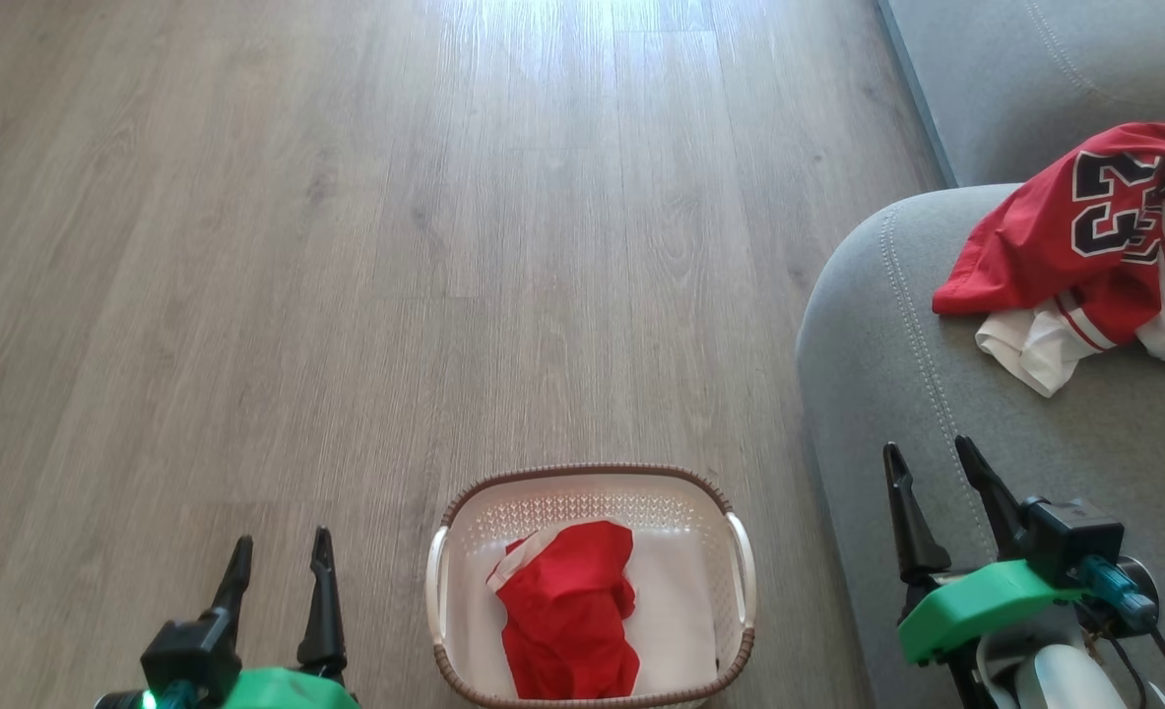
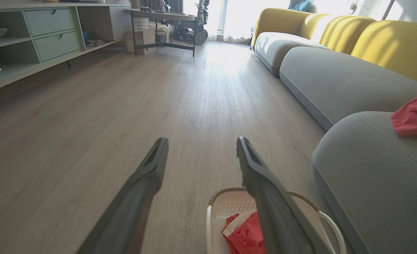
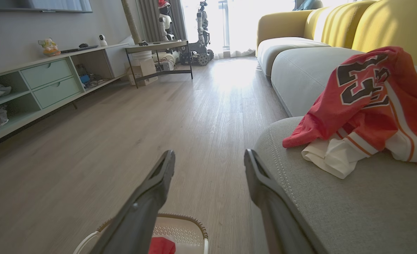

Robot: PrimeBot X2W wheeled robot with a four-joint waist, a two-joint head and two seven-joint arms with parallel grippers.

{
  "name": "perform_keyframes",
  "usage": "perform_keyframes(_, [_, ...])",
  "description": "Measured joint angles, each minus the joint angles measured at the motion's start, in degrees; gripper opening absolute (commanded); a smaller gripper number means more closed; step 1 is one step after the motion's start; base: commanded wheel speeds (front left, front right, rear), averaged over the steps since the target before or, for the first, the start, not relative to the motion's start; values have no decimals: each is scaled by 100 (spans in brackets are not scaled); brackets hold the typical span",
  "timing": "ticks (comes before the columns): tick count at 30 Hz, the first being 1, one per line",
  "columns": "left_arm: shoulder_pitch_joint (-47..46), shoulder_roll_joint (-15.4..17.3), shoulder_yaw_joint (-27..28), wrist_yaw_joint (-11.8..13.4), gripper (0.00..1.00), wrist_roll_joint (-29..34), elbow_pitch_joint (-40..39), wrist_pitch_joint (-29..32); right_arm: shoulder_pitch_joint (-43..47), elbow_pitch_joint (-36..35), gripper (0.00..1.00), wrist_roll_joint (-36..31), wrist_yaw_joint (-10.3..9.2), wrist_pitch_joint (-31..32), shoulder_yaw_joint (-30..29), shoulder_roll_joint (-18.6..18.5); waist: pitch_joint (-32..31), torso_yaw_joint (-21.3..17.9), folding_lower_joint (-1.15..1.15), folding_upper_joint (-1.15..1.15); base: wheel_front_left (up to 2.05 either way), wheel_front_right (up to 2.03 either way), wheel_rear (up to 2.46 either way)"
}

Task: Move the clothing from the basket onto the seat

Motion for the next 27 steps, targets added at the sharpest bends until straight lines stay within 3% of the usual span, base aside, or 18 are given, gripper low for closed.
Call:
perform_keyframes(16, [-11,-25,24,-25,100,51,15,1,-14,-130,100,-12,0,-2,-44,0,305,17,0,0,0,0,0])
perform_keyframes(21, [-292,-77,-143,-133,100,177,81,18,-291,-282,100,-112,0,-10,-136,0,687,-6,0,0,0,0,0])
perform_keyframes(27, [-1156,-338,-531,-455,100,352,553,223,-797,-514,100,-201,0,-18,-242,0,1312,-83,0,0,0,0,0])
